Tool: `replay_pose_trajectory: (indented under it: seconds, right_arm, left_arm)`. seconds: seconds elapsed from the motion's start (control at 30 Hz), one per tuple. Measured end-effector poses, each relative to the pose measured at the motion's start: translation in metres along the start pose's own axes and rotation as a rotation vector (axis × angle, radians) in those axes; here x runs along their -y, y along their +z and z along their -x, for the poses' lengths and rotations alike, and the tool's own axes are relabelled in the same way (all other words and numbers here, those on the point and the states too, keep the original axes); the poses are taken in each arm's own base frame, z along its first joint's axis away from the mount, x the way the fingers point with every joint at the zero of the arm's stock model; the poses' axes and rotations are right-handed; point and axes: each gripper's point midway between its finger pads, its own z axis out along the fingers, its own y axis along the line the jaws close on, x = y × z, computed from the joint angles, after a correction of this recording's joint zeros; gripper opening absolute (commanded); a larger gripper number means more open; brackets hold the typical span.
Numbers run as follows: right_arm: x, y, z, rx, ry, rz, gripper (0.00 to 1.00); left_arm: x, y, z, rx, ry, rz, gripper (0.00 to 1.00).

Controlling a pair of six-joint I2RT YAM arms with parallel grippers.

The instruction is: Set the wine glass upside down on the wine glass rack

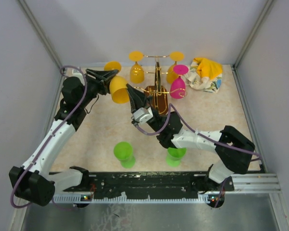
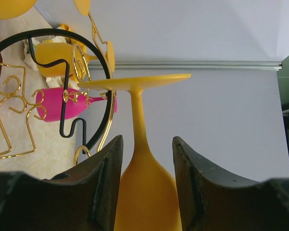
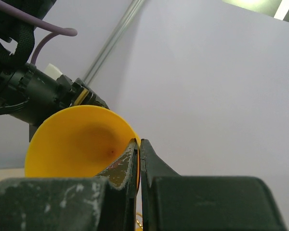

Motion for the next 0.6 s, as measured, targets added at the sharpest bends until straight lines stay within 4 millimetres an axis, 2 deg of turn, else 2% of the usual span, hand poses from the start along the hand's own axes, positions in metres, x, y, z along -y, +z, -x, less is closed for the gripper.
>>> replay_pose_trajectory:
  seconds: [0.1, 0.27, 0.33, 0.6]
  right_arm:
    - [0.0, -0.001, 0.0, 0.001, 0.002, -0.001, 0.0]
    - [0.0, -0.001, 0.002, 0.005, -0.001, -0.005, 0.0]
    - [0.001, -0.001, 0.003, 0.007, 0.0, -0.008, 0.0]
    - [0.0, -0.002, 0.0, -0.008, -0.013, -0.006, 0.0]
  left_arm:
    - [-0.001, 0.0, 0.001, 0.006, 0.0, 0.002, 0.4]
    - [-0.001, 0.001, 0.007, 0.029, 0.007, -0.002, 0.11]
    - [0.0, 0.001, 0.009, 0.036, 0.009, -0.003, 0.02]
    - [0.006, 0.006, 0.011, 0.034, 0.071, -0.051, 0.0]
